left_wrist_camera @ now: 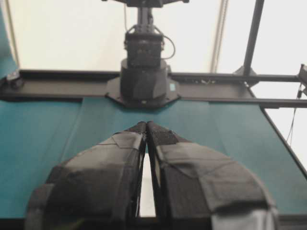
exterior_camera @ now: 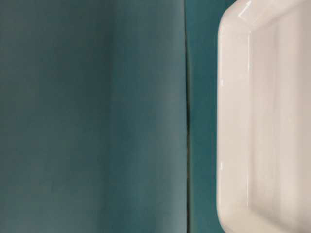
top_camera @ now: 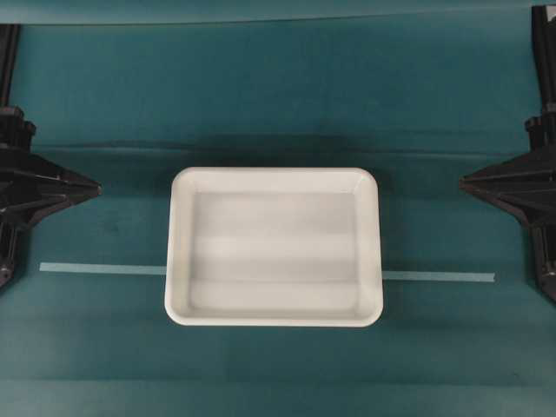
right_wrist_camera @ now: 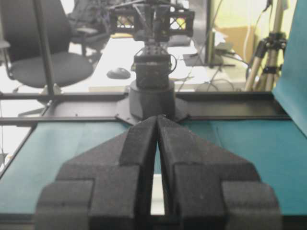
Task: Lift the white case with both hands.
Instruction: 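Move both grippers inward toward the left and right rims of the white tray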
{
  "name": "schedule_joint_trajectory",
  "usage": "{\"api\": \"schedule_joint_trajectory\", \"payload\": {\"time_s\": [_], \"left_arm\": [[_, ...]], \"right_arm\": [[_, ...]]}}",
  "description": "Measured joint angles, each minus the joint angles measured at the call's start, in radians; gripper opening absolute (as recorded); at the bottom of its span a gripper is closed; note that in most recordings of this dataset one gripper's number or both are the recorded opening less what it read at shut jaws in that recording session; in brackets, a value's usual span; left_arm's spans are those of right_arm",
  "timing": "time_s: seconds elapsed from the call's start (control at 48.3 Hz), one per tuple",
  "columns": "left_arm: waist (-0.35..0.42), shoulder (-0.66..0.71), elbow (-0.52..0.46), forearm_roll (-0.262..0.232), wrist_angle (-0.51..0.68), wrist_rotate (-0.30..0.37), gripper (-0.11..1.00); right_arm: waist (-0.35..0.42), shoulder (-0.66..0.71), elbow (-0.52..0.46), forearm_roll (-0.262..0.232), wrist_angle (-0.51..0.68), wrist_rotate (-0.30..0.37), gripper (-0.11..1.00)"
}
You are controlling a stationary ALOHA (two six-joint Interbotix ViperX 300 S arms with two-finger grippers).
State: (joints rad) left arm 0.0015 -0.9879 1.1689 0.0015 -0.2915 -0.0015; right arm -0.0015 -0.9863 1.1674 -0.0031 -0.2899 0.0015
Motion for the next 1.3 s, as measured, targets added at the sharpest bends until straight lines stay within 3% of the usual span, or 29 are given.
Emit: {"api": "schedule_joint_trajectory", "payload": {"time_s": [0.062,0.145,0.228,0.414,0.6,0.745,0.828,1.014,1.18,1.304], "left_arm": [[0.000,0.011,-0.009,0.005,0.003,-0.029,0.10],[-0.005,0.044,-0.034,0.008,0.009,-0.097,0.00],[-0.005,0.066,-0.044,0.011,0.015,-0.155,-0.03],[-0.011,0.086,-0.066,0.011,0.017,-0.304,-0.03],[-0.017,0.121,-0.092,0.011,0.041,-0.549,-0.03],[-0.017,0.163,-0.109,0.011,0.091,-0.775,-0.03],[-0.017,0.183,-0.112,0.011,0.106,-0.874,-0.03],[-0.018,0.219,-0.100,0.011,0.133,-0.992,-0.03],[-0.028,0.247,-0.078,0.011,0.149,-1.080,0.12],[-0.029,0.264,-0.063,0.011,0.166,-1.135,0.43]], "right_arm": [[0.006,0.000,0.000,0.008,0.002,0.011,0.06],[0.021,0.000,-0.011,0.078,0.031,0.057,0.00],[0.025,0.000,-0.028,0.143,0.071,0.118,0.00],[0.021,0.006,-0.060,0.184,0.207,0.259,0.00],[0.015,0.052,-0.075,0.256,0.357,0.555,0.00],[0.014,0.081,-0.075,0.268,0.397,0.758,0.00],[0.011,0.101,-0.074,0.268,0.405,0.839,0.00],[0.008,0.143,-0.055,0.268,0.410,0.959,0.00],[0.008,0.147,-0.018,0.268,0.388,0.996,0.04],[-0.003,0.149,-0.008,0.268,0.360,1.023,0.26]]}}
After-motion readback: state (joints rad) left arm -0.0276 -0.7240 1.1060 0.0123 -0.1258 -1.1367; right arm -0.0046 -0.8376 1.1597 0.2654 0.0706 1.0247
